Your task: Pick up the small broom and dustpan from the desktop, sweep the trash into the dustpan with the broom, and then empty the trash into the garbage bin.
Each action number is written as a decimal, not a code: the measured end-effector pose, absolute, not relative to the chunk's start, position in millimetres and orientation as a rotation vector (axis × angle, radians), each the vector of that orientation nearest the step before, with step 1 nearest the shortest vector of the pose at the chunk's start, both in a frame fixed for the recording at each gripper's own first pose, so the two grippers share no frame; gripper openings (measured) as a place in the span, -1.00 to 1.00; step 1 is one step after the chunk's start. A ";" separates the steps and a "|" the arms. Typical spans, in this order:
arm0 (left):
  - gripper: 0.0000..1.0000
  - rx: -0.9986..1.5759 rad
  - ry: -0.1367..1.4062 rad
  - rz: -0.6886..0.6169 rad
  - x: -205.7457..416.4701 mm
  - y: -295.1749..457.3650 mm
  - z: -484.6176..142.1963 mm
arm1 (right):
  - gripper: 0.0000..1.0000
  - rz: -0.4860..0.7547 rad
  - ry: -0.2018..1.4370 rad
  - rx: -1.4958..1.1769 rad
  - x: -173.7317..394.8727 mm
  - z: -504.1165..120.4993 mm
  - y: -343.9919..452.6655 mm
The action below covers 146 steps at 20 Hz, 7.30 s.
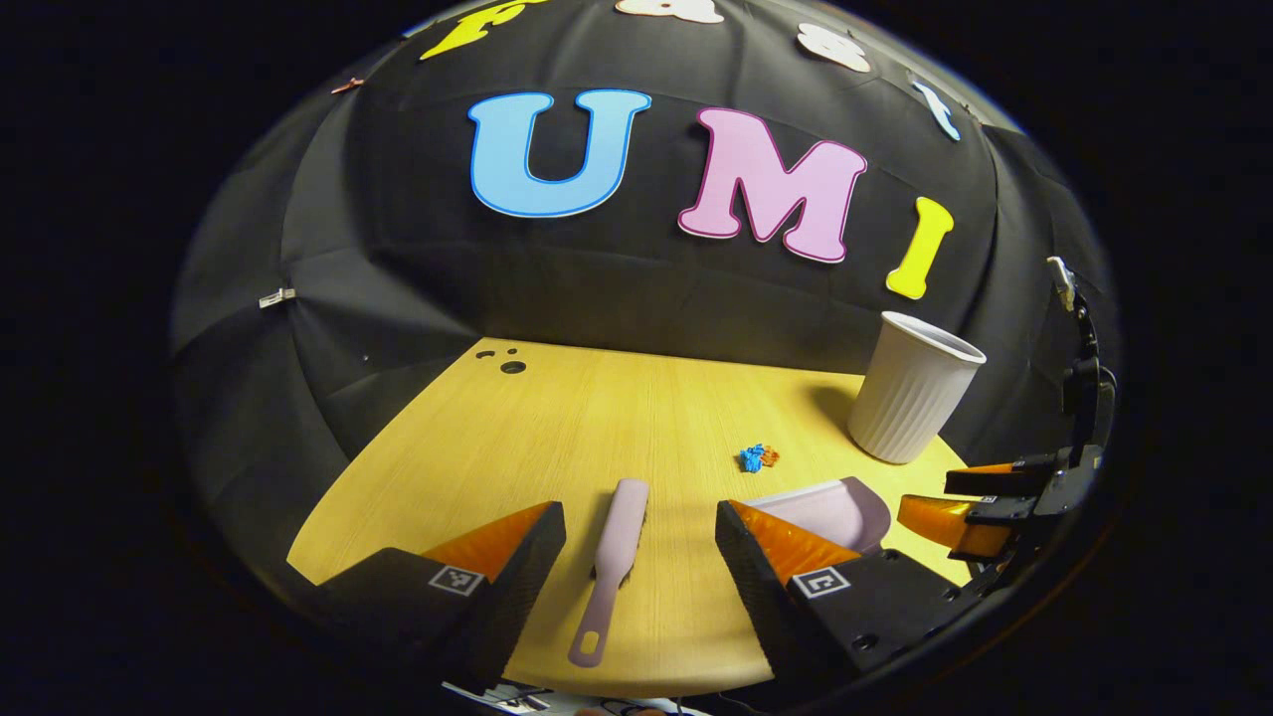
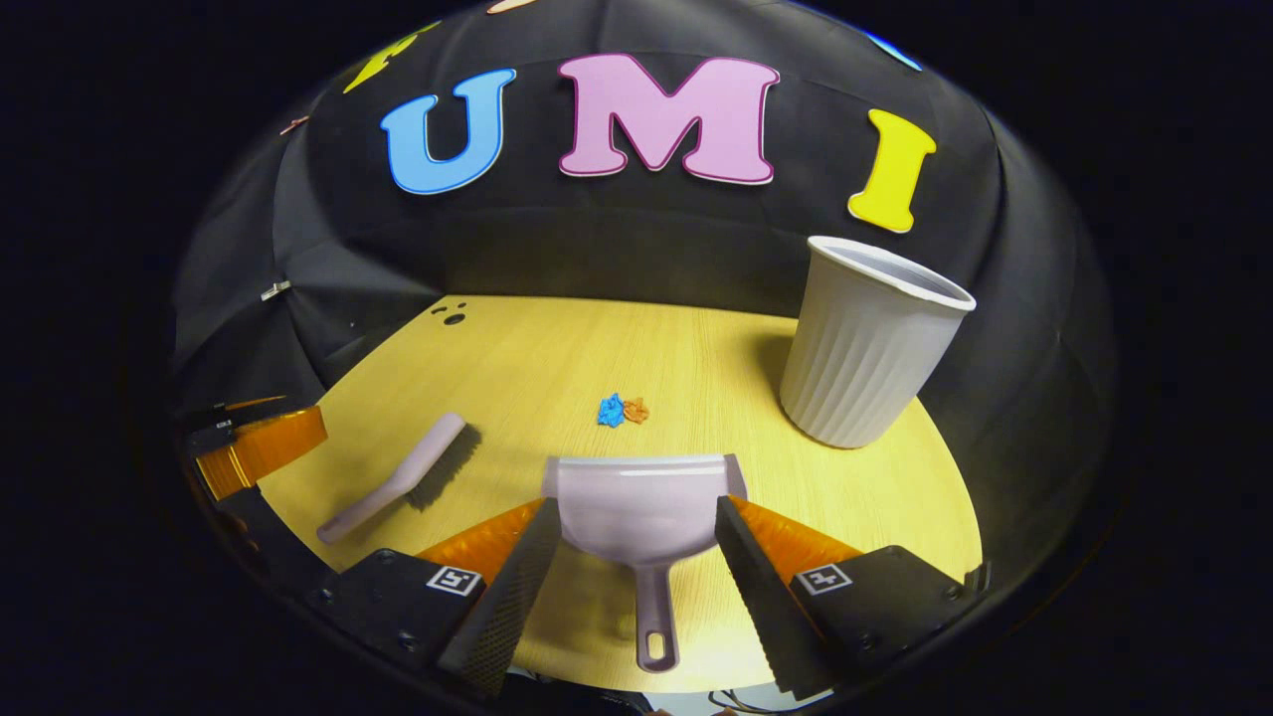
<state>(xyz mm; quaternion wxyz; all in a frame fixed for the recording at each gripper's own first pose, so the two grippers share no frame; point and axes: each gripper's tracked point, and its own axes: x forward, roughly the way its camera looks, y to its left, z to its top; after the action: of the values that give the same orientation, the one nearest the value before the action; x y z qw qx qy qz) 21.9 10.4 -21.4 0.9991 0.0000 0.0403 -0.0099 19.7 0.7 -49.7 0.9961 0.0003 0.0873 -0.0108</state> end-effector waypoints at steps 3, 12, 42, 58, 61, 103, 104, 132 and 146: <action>0.93 -0.003 0.097 -0.007 25.9 18.9 -27.5 | 0.96 -0.028 0.231 0.025 24.6 -64.3 -0.9; 0.93 -0.099 0.176 0.085 31.1 51.0 -60.3 | 0.96 -0.058 0.410 0.042 38.8 -114.1 -19.4; 0.90 -0.113 0.608 -0.083 96.7 33.7 -132.6 | -0.17 -0.002 0.775 0.067 89.0 -198.6 -12.3; 0.17 0.194 0.748 -0.046 129.3 33.6 -187.4 | -0.34 0.062 0.759 0.059 89.3 -197.0 -12.8; -0.19 0.173 0.720 -0.034 131.4 33.9 -187.9 | -0.26 0.075 0.750 0.065 88.6 -196.2 -12.9; -0.42 0.746 0.883 -0.933 239.3 -164.3 -151.3 | -0.34 0.255 0.747 -0.275 90.7 -182.2 -67.5; -0.44 0.718 0.901 -0.949 229.3 -167.3 -153.9 | -0.17 0.252 0.742 -0.279 91.1 -181.7 -67.9; -0.41 0.080 0.483 -0.426 101.3 24.1 -212.7 | -0.26 0.178 0.585 -0.263 87.8 -133.9 -71.4; -0.41 -0.013 0.516 -0.250 54.3 81.5 -215.9 | -0.26 0.169 0.475 -0.166 76.2 -72.8 -90.9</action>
<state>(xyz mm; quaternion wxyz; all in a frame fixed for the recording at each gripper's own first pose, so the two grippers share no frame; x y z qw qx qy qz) 54.3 81.5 -215.9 0.9591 -0.0064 0.2546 -0.1233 76.2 -90.9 -72.8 0.9650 -0.0820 0.2346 0.0834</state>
